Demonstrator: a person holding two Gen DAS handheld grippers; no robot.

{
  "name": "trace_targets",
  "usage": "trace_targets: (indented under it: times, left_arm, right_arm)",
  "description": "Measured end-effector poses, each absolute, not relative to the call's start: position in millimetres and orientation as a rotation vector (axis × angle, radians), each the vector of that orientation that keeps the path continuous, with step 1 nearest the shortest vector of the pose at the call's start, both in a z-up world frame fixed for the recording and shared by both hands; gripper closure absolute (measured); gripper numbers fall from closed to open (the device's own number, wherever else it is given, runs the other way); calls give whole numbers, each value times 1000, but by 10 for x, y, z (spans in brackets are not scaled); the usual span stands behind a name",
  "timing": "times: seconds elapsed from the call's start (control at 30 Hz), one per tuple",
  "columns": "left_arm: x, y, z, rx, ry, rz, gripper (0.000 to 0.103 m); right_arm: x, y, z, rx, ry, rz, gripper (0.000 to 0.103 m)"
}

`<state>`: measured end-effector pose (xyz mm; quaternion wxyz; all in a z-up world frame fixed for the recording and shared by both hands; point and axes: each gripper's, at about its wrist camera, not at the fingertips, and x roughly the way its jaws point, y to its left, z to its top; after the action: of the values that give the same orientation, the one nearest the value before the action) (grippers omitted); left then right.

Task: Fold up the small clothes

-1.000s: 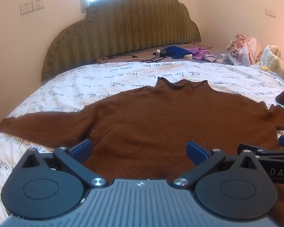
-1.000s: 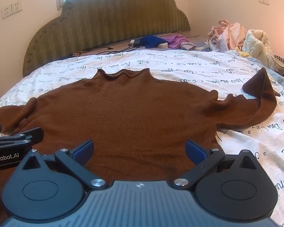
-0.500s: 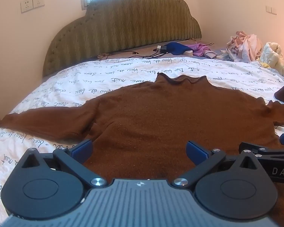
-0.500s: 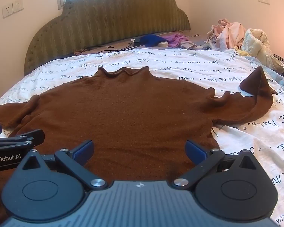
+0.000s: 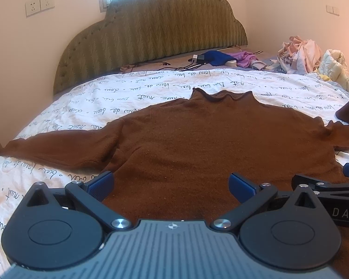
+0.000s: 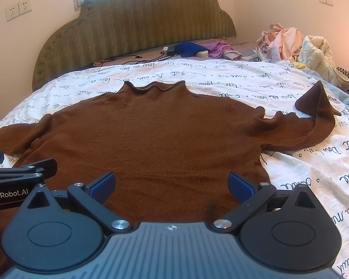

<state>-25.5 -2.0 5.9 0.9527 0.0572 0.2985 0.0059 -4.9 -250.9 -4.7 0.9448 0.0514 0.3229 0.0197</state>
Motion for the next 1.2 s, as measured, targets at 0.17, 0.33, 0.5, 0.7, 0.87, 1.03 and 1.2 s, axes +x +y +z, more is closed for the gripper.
trace_targets:
  times: [0.17,0.33,0.5,0.7,0.87,1.03,1.2]
  left_arm:
    - [-248,-31,49,126,611,24,0]
    - [-260,-25,28,123,613,21,0]
    - [-272,-28,31,119,613,18,0]
    - [-297,-32,37,124,612,14,0]
    - [-352,-50,44,148,615,20,0]
    - [-429,-40,62,183,623,51,0]
    - [-464,-35,45,211,677,89,0]
  right_arm:
    - [-53,-2499,-56,101,659,45,0]
    - [-59,-2492,-61,96,662,52,0]
    - [-71,-2491,-68,97,665,54,0]
    - [-78,-2506,-73,100,677,32,0]
    - [-150,-2489,-79,58,670,14,0]
    - [-311,-2524,-65,20,583,68,0]
    - [-437,-2464,-81,-40,582,54,0]
